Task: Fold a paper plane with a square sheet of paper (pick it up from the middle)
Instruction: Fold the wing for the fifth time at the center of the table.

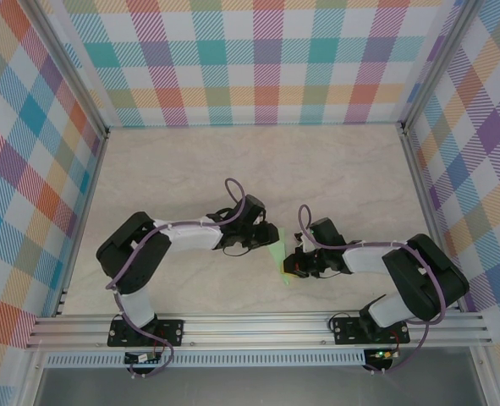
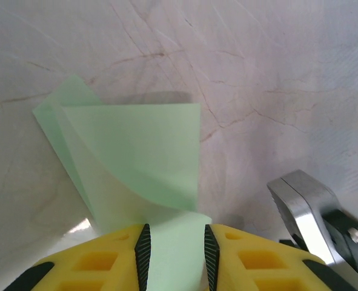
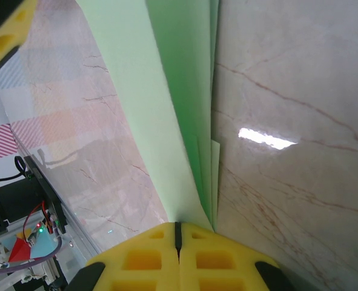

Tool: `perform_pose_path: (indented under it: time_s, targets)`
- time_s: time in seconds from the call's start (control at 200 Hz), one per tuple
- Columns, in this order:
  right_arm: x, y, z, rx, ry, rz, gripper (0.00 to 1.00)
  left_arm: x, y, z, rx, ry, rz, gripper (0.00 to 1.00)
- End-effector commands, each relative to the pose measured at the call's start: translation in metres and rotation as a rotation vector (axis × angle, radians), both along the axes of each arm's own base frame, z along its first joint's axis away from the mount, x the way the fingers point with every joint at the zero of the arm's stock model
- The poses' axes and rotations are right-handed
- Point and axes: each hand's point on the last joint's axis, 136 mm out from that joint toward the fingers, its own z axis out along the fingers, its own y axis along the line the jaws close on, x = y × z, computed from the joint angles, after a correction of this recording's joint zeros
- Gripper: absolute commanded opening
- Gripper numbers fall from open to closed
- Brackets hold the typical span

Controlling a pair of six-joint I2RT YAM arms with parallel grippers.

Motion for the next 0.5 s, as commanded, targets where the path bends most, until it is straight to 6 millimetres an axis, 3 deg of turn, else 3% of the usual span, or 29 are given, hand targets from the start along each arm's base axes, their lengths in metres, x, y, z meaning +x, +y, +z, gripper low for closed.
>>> perform_pose_path:
  time_s: [0.0,0.265,0.495]
  targets:
    - [-0.012,-0.021,-0.027,-0.127,0.059,-0.018,0.04,0.017,0.003,-0.006,0.003,-0.031,0.009,0.32]
    - [-0.018,-0.026,-0.030,-0.144,0.075,-0.015,0.03,0.033,0.013,-0.027,0.022,-0.030,0.017,0.32]
    - [-0.022,-0.029,-0.032,-0.157,0.085,-0.008,0.03,0.047,0.023,-0.030,0.060,-0.037,0.001,0.32]
